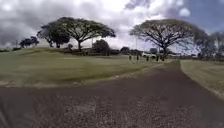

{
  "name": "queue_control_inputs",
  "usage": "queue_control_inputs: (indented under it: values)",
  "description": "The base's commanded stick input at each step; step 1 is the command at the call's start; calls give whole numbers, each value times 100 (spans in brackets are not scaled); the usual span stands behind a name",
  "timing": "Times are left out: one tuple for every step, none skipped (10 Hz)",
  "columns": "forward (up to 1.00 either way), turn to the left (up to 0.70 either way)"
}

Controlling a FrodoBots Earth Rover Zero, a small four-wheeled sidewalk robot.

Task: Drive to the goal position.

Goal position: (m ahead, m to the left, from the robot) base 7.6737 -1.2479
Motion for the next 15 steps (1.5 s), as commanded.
queue_control_inputs:
  values:
    - [70, -35]
    - [70, -35]
    - [70, -35]
    - [69, -34]
    - [67, -34]
    - [67, -34]
    - [68, -34]
    - [68, -31]
    - [68, -31]
    - [68, -31]
    - [68, -27]
    - [68, -18]
    - [68, -3]
    - [68, 0]
    - [68, 0]
